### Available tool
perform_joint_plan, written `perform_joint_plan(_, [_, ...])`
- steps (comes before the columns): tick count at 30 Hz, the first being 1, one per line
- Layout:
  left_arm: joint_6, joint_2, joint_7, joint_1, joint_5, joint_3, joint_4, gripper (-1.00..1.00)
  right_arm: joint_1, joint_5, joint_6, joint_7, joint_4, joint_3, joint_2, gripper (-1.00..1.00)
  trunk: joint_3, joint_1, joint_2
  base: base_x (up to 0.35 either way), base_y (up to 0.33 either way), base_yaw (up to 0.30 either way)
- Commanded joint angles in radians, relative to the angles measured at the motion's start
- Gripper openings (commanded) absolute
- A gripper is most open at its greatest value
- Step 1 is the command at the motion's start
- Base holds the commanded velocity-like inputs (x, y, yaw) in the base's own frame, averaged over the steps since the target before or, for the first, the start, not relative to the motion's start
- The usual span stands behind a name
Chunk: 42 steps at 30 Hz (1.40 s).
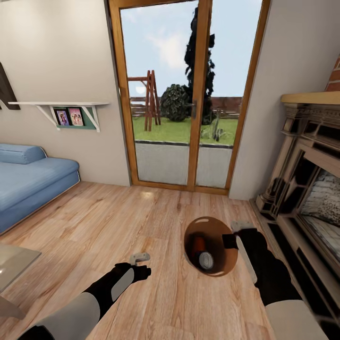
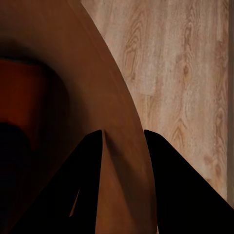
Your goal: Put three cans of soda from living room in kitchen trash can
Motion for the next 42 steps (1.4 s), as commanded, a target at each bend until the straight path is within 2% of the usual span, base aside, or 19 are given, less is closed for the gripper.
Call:
perform_joint_plan(1, [0.000,0.000,0.000,0.000,0.000,0.000,0.000,1.00,0.018,-0.008,0.000,0.004,-0.039,0.000,0.000,-1.00,0.000,0.000,0.000,0.000,0.000,0.000])
perform_joint_plan(9, [0.000,-0.001,0.000,0.000,0.000,0.000,0.000,1.00,0.046,-0.008,0.000,0.004,-0.103,0.000,0.000,-1.00,0.000,0.000,0.000,0.000,0.000,0.000])
perform_joint_plan(42, [0.001,-0.014,0.000,0.000,-0.001,0.000,0.004,1.00,0.049,-0.008,0.000,0.003,-0.108,-0.002,-0.001,-1.00,0.000,0.000,0.000,0.000,0.000,0.000])
